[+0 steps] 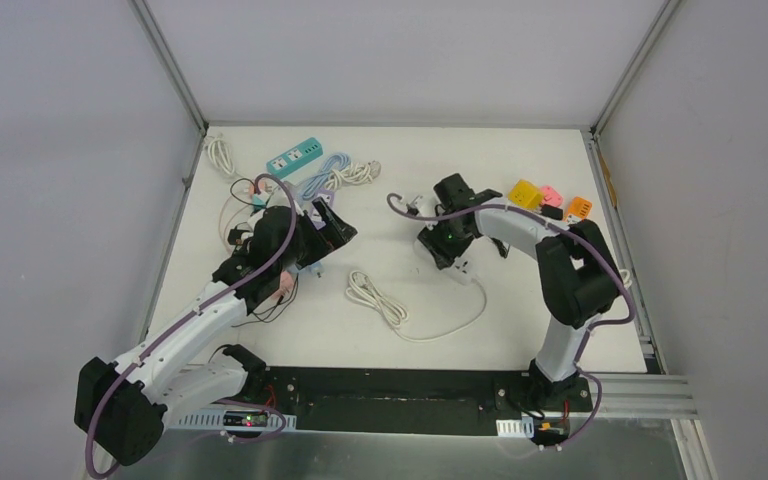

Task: Pull the plug off the socket
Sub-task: Move the socket to the center of the board.

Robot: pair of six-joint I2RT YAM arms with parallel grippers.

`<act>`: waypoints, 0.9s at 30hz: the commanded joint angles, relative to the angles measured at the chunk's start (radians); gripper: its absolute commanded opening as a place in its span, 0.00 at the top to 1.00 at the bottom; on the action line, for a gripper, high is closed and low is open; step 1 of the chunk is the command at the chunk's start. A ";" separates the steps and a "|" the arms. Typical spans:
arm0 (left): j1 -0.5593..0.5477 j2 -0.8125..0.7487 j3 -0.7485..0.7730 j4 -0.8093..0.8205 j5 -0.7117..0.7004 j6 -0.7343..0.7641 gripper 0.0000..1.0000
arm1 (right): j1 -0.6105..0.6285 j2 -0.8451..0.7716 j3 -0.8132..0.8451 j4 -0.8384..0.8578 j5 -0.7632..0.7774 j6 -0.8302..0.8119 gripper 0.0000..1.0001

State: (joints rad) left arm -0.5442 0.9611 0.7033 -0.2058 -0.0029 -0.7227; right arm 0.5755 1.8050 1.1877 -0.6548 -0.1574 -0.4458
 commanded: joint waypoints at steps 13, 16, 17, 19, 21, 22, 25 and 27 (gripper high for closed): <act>-0.007 -0.047 -0.023 0.045 0.001 -0.051 0.03 | -0.391 0.396 0.656 0.178 0.359 0.214 1.00; -0.007 -0.065 -0.036 0.045 0.001 -0.071 0.04 | -0.417 0.462 0.739 0.175 0.339 0.237 0.97; -0.007 -0.068 -0.040 0.045 0.001 -0.077 0.04 | -0.417 0.475 0.744 0.179 0.331 0.235 0.94; -0.007 -0.072 -0.042 0.044 0.001 -0.090 0.04 | -0.418 0.493 0.746 0.181 0.310 0.240 0.87; -0.007 -0.067 -0.039 0.045 0.001 -0.094 0.04 | -0.419 0.504 0.747 0.181 0.302 0.252 0.65; -0.007 -0.063 -0.038 0.045 0.001 -0.096 0.04 | -0.422 0.505 0.747 0.180 0.295 0.259 0.48; -0.007 -0.051 -0.028 0.045 0.037 -0.104 0.04 | -0.434 0.473 0.745 0.169 0.254 0.283 0.18; -0.007 -0.047 -0.022 0.045 0.050 -0.104 0.04 | -0.445 0.427 0.733 0.169 0.220 0.282 0.07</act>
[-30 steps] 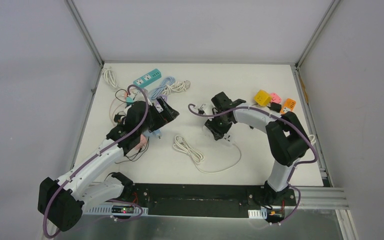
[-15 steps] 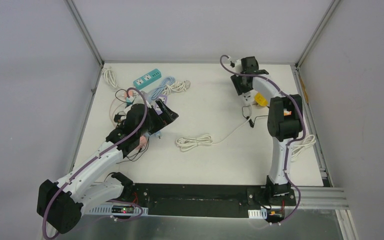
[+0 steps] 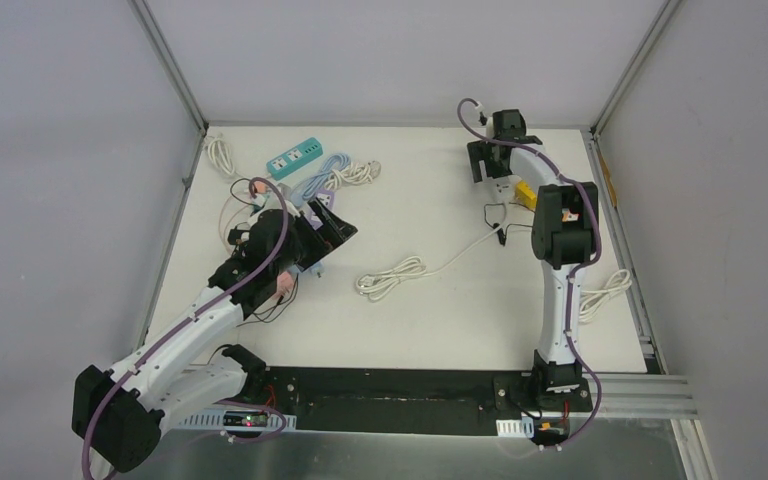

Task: Pull the plug off the socket
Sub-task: Move the socket to the center of the board.

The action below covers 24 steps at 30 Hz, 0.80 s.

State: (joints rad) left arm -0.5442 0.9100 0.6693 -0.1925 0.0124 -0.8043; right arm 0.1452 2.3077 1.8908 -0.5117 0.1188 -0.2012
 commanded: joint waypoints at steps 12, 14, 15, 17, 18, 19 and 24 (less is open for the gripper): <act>0.023 0.024 0.489 -0.292 0.099 0.247 0.01 | -0.139 -0.561 -0.011 -0.212 -0.337 0.007 0.00; 0.039 0.060 0.616 -0.363 0.117 0.298 0.01 | -0.206 -0.670 -0.046 -0.220 -0.416 0.036 0.00; 0.046 0.082 0.681 -0.389 0.128 0.319 0.01 | -0.236 -0.726 -0.061 -0.221 -0.443 0.048 0.00; 0.054 0.121 0.800 -0.434 0.152 0.355 0.01 | -0.274 -0.830 -0.066 -0.249 -0.442 0.058 0.00; 0.055 0.143 0.862 -0.454 0.162 0.366 0.01 | -0.284 -0.870 -0.065 -0.265 -0.428 0.059 0.00; 0.055 0.163 0.920 -0.475 0.175 0.373 0.01 | -0.291 -0.909 -0.064 -0.280 -0.416 0.059 0.00; 0.055 0.249 1.186 -0.551 0.266 0.382 0.01 | -0.320 -1.055 0.000 -0.368 -0.453 0.068 0.00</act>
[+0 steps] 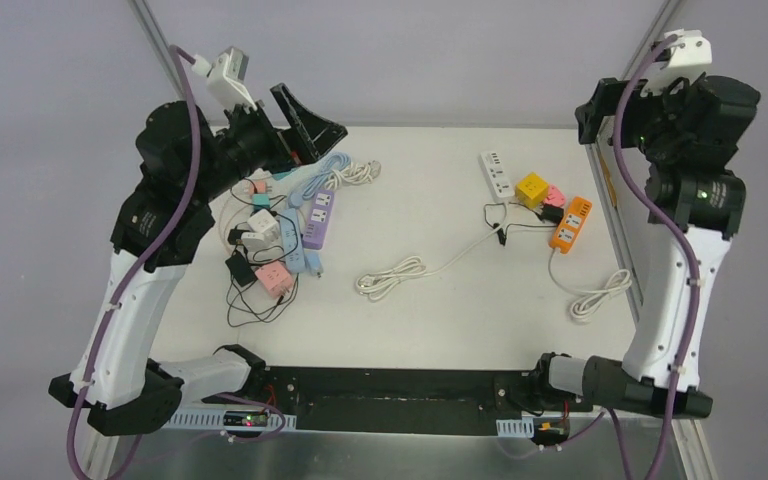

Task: Pull the plug off the socket
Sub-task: Reset both arms

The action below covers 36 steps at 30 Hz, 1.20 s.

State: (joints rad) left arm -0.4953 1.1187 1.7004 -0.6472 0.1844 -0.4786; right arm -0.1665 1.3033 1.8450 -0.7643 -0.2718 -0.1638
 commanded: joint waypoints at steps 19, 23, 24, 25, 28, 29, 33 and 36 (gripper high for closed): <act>0.006 -0.081 0.113 -0.195 0.076 0.051 0.01 | -0.211 -0.310 -0.021 -0.063 -0.216 0.301 0.00; 0.006 -0.101 0.106 -0.211 0.065 0.058 0.01 | -0.240 -0.309 -0.029 -0.058 -0.225 0.322 0.00; 0.006 -0.102 0.109 -0.223 0.061 0.062 0.01 | -0.245 -0.307 -0.033 -0.055 -0.229 0.327 0.00; 0.006 -0.103 0.111 -0.235 0.060 0.067 0.01 | -0.248 -0.304 -0.038 -0.052 -0.235 0.336 0.00; 0.006 -0.108 0.102 -0.256 0.063 0.073 0.01 | -0.258 -0.298 -0.051 -0.041 -0.248 0.351 0.00; 0.006 -0.112 0.095 -0.257 0.071 0.074 0.01 | -0.260 -0.295 -0.056 -0.039 -0.249 0.355 0.00; 0.006 -0.139 0.058 -0.258 0.072 0.071 0.01 | -0.263 -0.292 -0.073 -0.030 -0.249 0.367 0.00; 0.006 -0.160 0.035 -0.258 0.058 0.071 0.01 | -0.265 -0.295 -0.090 -0.025 -0.248 0.372 0.00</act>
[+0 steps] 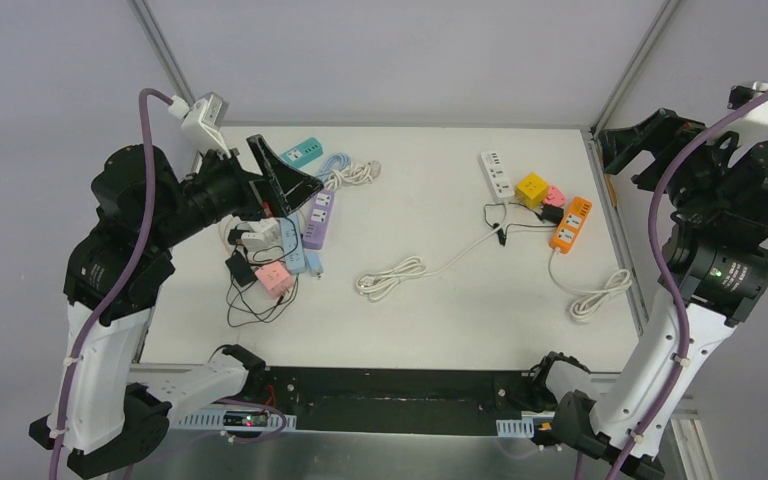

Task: Pull the plug off the socket
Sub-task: Reset both arms

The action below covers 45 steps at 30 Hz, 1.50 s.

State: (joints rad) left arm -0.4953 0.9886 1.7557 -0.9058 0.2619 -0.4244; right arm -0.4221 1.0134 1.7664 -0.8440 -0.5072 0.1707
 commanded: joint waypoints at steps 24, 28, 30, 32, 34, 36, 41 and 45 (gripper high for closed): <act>0.006 -0.067 -0.142 0.046 -0.051 -0.010 0.01 | -0.012 0.002 -0.036 0.042 -0.029 0.018 0.00; 0.006 -0.068 -0.149 0.055 -0.052 -0.010 0.01 | -0.012 0.007 -0.038 0.046 -0.031 0.022 0.00; 0.006 -0.067 -0.153 0.060 -0.055 -0.010 0.01 | -0.012 0.008 -0.040 0.045 -0.032 0.021 0.00; 0.006 -0.065 -0.158 0.066 -0.055 -0.010 0.01 | -0.012 0.008 -0.041 0.045 -0.032 0.020 0.00; 0.006 -0.062 -0.160 0.072 -0.056 -0.010 0.01 | -0.012 0.008 -0.042 0.046 -0.032 0.020 0.00; 0.006 -0.061 -0.162 0.078 -0.056 -0.008 0.01 | -0.012 0.009 -0.043 0.045 -0.032 0.018 0.00; 0.006 -0.051 -0.167 0.092 -0.055 -0.004 0.01 | -0.012 0.016 -0.043 0.047 -0.035 0.021 0.00; 0.006 -0.051 -0.182 0.103 -0.058 -0.004 0.01 | -0.012 0.019 -0.046 0.047 -0.036 0.021 0.00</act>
State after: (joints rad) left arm -0.4953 0.9390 1.5860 -0.8631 0.2180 -0.4297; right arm -0.4271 1.0283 1.7214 -0.8383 -0.5320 0.1818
